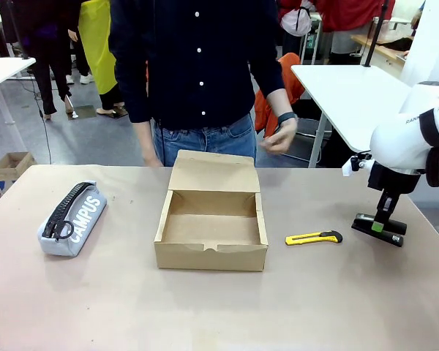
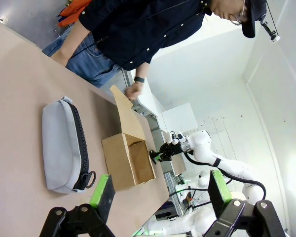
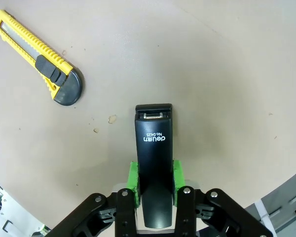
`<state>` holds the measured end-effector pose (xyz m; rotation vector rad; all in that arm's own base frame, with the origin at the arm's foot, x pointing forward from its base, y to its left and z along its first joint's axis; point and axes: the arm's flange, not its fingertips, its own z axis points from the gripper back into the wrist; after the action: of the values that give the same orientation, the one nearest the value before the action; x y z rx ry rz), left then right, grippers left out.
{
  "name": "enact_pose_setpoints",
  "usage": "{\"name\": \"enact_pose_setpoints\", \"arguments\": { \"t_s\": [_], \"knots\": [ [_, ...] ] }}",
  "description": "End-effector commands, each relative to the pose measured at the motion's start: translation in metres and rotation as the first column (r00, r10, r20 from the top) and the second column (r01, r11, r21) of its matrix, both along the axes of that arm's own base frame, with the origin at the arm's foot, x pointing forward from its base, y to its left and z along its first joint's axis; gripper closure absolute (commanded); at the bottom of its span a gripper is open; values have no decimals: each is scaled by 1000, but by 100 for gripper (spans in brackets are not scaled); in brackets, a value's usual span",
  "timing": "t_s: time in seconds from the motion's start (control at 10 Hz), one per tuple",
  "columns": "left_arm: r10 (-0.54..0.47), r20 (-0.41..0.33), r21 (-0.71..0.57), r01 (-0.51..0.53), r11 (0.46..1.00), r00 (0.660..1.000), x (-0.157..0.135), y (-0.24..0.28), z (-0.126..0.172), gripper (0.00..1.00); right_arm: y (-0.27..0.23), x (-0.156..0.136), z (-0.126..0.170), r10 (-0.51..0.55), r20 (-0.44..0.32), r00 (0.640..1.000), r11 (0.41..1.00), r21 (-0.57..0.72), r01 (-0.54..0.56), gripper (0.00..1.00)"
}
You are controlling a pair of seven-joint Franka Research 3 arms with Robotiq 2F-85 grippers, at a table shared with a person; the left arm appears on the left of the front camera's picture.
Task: Pack the item into the box.
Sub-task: Pick up the item indicated by the person and place it inside the Mailer Box.
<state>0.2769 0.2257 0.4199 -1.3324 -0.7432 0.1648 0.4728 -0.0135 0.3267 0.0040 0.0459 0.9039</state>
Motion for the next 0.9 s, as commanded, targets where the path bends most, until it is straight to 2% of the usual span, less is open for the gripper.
{"name": "enact_pose_setpoints", "arguments": {
  "t_s": [0.0,0.1,0.3,0.5,0.6,0.7,0.8],
  "knots": [
    [6,30,-9,-6,1000,1000,0,-1,1,0,2,-1,1,-10,-16,1000,999,-36,9,100],
    [6,30,-9,-6,1000,1000,0,-1,1,0,5,-6,14,0,-13,1000,1000,-27,0,100],
    [6,30,-9,-6,1000,1000,0,-1,1,0,25,-33,86,67,50,997,997,22,-68,100],
    [6,30,-9,-6,1000,1000,0,-1,1,0,49,-62,143,107,47,993,994,26,-109,100],
    [6,30,-9,-6,1000,1000,0,-1,1,0,53,-68,150,101,40,994,994,45,-103,100],
    [6,30,-9,-6,1000,1000,0,-1,1,0,50,-68,146,52,74,996,996,65,-57,100],
    [6,30,-9,-6,1000,1000,0,-1,1,0,50,-66,148,111,52,992,994,12,-112,75]
  ]
}}
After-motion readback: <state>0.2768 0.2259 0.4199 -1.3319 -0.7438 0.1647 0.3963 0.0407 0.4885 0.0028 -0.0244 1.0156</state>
